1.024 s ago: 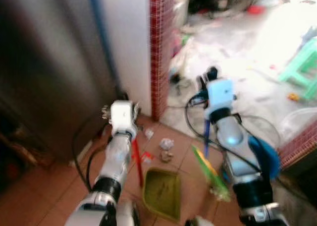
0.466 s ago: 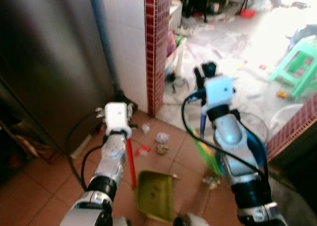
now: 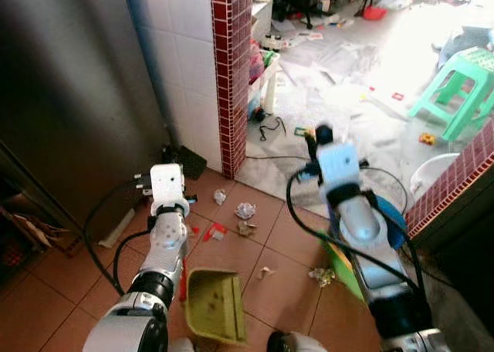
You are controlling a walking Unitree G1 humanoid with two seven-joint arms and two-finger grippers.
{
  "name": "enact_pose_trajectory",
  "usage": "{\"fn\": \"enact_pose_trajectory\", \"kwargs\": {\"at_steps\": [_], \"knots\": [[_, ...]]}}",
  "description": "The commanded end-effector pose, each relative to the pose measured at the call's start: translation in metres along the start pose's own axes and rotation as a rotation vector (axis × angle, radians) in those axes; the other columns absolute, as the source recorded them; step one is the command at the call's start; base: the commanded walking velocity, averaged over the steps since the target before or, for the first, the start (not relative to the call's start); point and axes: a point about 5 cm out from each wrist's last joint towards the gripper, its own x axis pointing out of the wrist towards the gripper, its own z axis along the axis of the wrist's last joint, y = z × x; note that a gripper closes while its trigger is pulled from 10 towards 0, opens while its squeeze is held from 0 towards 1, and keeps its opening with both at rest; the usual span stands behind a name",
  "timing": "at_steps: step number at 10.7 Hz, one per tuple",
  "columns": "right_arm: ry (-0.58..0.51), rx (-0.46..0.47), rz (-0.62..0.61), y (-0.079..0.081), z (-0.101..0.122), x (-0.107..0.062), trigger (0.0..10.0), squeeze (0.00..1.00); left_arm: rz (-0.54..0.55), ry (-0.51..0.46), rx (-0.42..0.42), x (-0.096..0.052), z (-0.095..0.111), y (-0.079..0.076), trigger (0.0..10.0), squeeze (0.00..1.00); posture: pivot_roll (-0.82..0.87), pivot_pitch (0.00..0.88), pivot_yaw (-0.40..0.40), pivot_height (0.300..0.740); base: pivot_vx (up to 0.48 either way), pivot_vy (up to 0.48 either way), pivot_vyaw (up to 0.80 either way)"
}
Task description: Sweep floor
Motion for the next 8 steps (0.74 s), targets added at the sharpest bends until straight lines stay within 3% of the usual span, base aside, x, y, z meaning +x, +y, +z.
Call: {"fn": "enact_pose_trajectory", "kwargs": {"at_steps": [1,4,8], "knots": [[-0.074,-0.033,0.005,0.001,0.012,0.003,10.0,0.00,0.028,-0.080,0.012,0.007,0.015,0.000,10.0,0.00,-0.11,0.000,0.021,0.740,0.000,0.000,0.00],[-0.006,0.011,0.016,0.012,-0.003,-0.003,10.0,0.00,0.042,-0.062,-0.001,0.007,0.012,0.002,10.0,0.00,-0.11,0.000,0.022,0.740,0.000,0.000,0.00],[0.069,0.232,-0.057,0.016,-0.003,0.008,10.0,0.00,0.036,-0.056,0.007,0.008,0.011,-0.002,10.0,0.00,-0.11,0.000,0.020,0.740,0.000,0.000,0.00]]}}
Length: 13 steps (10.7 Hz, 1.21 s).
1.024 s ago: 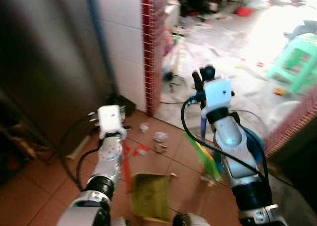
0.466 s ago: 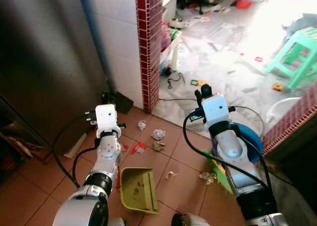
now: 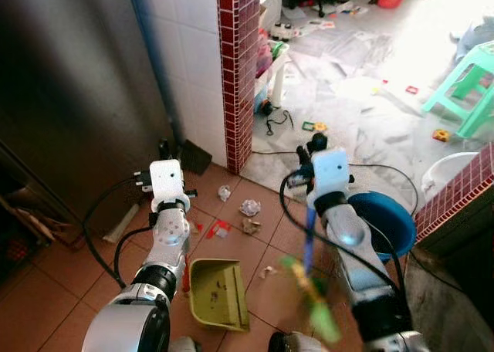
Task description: Sweep floor
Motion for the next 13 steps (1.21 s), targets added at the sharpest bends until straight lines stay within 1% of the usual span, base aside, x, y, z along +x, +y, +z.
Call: {"fn": "enact_pose_trajectory", "kwargs": {"at_steps": [1,3,4,5,6,8,9,10,11,12,13], "knots": [[-0.011,0.043,-0.021,-0.002,0.007,0.006,10.0,0.00,-0.002,-0.037,0.011,0.005,0.008,-0.002,10.0,0.00,-0.12,0.000,0.016,0.740,0.000,0.000,0.00],[0.016,0.202,-0.068,0.003,0.015,0.016,10.0,0.00,-0.006,-0.034,0.012,0.005,0.008,-0.003,10.0,0.00,-0.12,0.000,0.014,0.740,0.000,0.000,0.00],[0.005,0.262,-0.071,0.006,0.024,0.024,10.0,0.00,-0.016,-0.031,0.014,0.005,0.008,-0.005,10.0,0.00,-0.13,0.000,0.011,0.740,0.000,0.000,0.00],[0.016,0.308,-0.080,0.007,0.026,0.028,10.0,0.00,-0.016,-0.024,0.013,0.004,0.007,-0.006,10.0,0.00,-0.12,0.000,0.009,0.740,0.000,0.000,0.00],[0.009,0.331,-0.075,0.008,0.030,0.030,10.0,0.00,-0.016,-0.022,0.014,0.004,0.007,-0.006,10.0,0.00,-0.12,0.000,0.005,0.740,0.000,0.000,0.00],[-0.049,0.422,-0.016,0.011,0.055,0.035,10.0,0.00,-0.019,-0.020,0.013,0.004,0.007,-0.007,10.0,0.00,-0.12,0.000,0.001,0.740,0.000,0.000,0.00],[-0.120,0.446,0.044,0.010,0.080,0.038,10.0,0.00,-0.022,-0.019,0.013,0.005,0.007,-0.008,10.0,0.00,-0.13,0.000,0.004,0.740,0.000,0.000,0.00],[-0.153,0.440,0.061,0.005,0.092,0.040,10.0,0.00,-0.024,-0.017,0.013,0.005,0.007,-0.009,10.0,0.00,-0.14,0.000,0.004,0.740,0.000,0.000,0.00],[-0.163,0.441,0.065,0.002,0.096,0.042,10.0,0.00,-0.026,-0.017,0.014,0.005,0.008,-0.009,10.0,0.00,-0.14,0.000,0.005,0.740,0.000,0.000,0.00],[-0.236,0.358,0.066,-0.009,0.110,0.046,10.0,0.00,-0.027,-0.015,0.015,0.005,0.008,-0.010,10.0,0.00,-0.14,0.000,0.003,0.740,0.000,0.000,0.00],[-0.283,0.272,0.069,-0.016,0.117,0.046,10.0,0.00,-0.028,-0.015,0.016,0.006,0.008,-0.010,10.0,0.00,-0.14,0.000,0.003,0.740,0.000,0.000,0.00]]}}
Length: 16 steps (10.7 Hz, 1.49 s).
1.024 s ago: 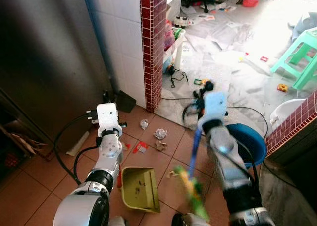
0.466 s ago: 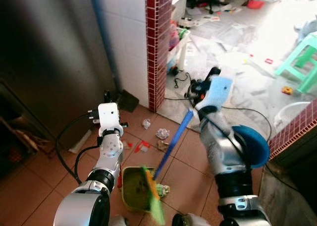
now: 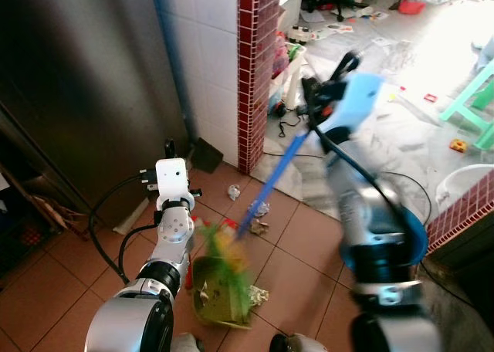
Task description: Sweep floor
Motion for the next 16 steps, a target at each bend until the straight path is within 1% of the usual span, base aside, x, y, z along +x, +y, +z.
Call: {"fn": "enact_pose_trajectory", "kwargs": {"at_steps": [1,2,3,4,5,6,7,8,9,10,11,13,14,15,16], "knots": [[-0.103,-0.062,0.019,0.000,0.022,0.005,10.0,0.00,-0.010,-0.024,0.017,0.004,0.007,-0.002,10.0,0.00,-0.13,0.000,0.001,0.740,0.000,0.000,0.00],[-0.108,-0.101,-0.028,-0.012,0.019,0.001,10.0,0.00,-0.018,-0.020,0.020,0.005,0.007,-0.003,10.0,0.00,-0.13,0.000,0.000,0.740,0.000,0.000,0.00],[-0.105,-0.137,-0.069,-0.020,0.016,-0.002,10.0,0.00,-0.032,-0.014,0.009,0.005,0.007,-0.004,10.0,0.00,-0.13,0.000,0.000,0.740,0.000,0.000,0.00],[-0.046,-0.209,-0.139,-0.032,0.003,-0.008,10.0,0.00,-0.055,-0.005,-0.010,0.004,0.006,-0.006,10.0,0.00,-0.13,0.000,0.002,0.740,0.000,0.000,0.00],[0.033,-0.236,-0.181,-0.037,-0.013,-0.015,10.0,0.00,-0.064,-0.004,-0.014,0.004,0.006,-0.007,10.0,0.00,-0.13,0.000,0.003,0.740,0.000,0.000,0.00],[0.133,-0.217,-0.202,-0.035,-0.035,-0.026,10.0,0.00,-0.071,-0.001,-0.017,0.004,0.006,-0.008,10.0,0.00,-0.14,0.000,0.006,0.740,0.000,0.000,0.00],[0.207,-0.160,-0.209,-0.029,-0.053,-0.034,10.0,0.00,-0.076,0.000,-0.018,0.004,0.006,-0.008,10.0,0.00,-0.13,0.000,0.008,0.740,0.000,0.000,0.00],[0.252,-0.115,-0.214,-0.023,-0.066,-0.039,10.0,0.00,-0.077,0.001,-0.019,0.005,0.006,-0.008,10.0,0.00,-0.13,0.000,0.012,0.740,0.000,0.000,0.00],[0.276,-0.055,-0.224,-0.017,-0.074,-0.041,10.0,0.00,-0.087,0.008,-0.028,0.005,0.006,-0.008,10.0,0.00,-0.13,0.000,0.018,0.740,0.000,0.000,0.00],[0.283,0.018,-0.237,-0.010,-0.076,-0.039,10.0,0.00,-0.103,0.036,-0.074,0.004,0.003,-0.010,10.0,0.00,-0.13,0.000,0.022,0.740,0.000,0.000,0.00],[0.270,0.095,-0.256,-0.006,-0.072,-0.034,10.0,0.00,-0.119,0.056,-0.089,0.003,0.002,-0.013,10.0,0.00,-0.14,0.000,0.031,0.740,0.000,0.000,0.00],[0.223,0.204,-0.276,-0.003,-0.062,-0.025,10.0,0.00,-0.122,0.058,-0.093,0.004,0.002,-0.012,10.0,0.00,-0.13,0.000,0.039,0.740,0.000,0.000,0.00],[0.187,0.226,-0.274,-0.002,-0.052,-0.019,10.0,0.00,-0.129,0.065,-0.099,0.004,0.001,-0.013,10.0,0.00,-0.14,0.000,0.040,0.740,0.000,0.000,0.00],[0.179,0.229,-0.270,-0.002,-0.049,-0.017,10.0,0.00,-0.130,0.067,-0.100,0.004,0.001,-0.013,10.0,0.00,-0.14,0.000,0.041,0.740,0.000,0.000,0.00],[0.147,0.225,-0.265,-0.002,-0.042,-0.012,10.0,0.00,-0.134,0.075,-0.121,0.004,0.001,-0.014,10.0,0.00,-0.13,0.000,0.040,0.740,0.000,0.000,0.00]]}}
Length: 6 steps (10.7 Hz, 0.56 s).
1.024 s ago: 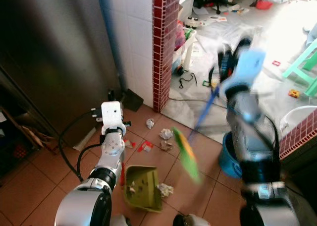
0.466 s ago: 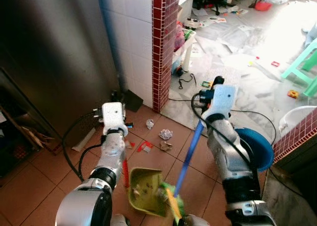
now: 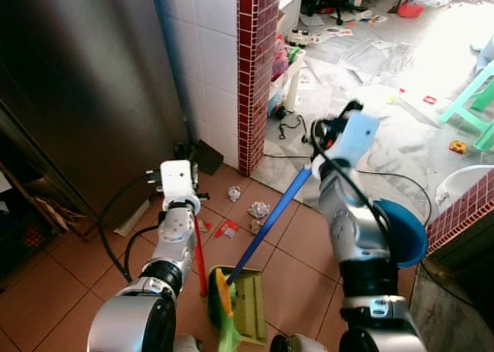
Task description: Sweep floor
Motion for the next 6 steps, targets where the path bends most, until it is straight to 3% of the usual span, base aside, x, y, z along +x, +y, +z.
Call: {"fn": "enact_pose_trajectory", "kwargs": {"at_steps": [1,4,6], "knots": [[-0.132,-0.003,0.063,0.015,0.032,0.005,10.0,0.00,-0.008,-0.002,-0.058,0.005,0.008,-0.006,10.0,0.00,-0.14,0.000,0.040,0.740,0.000,0.000,0.00],[-0.274,-0.183,0.100,0.011,0.059,0.008,10.0,0.00,-0.074,-0.010,-0.086,0.007,0.012,-0.005,10.0,0.00,-0.13,0.000,0.040,0.740,0.000,0.000,0.00],[-0.348,-0.303,0.071,-0.011,0.074,0.005,10.0,0.00,-0.102,-0.009,-0.101,0.008,0.012,-0.005,10.0,0.00,-0.14,0.000,0.038,0.740,0.000,0.000,0.00]]}}
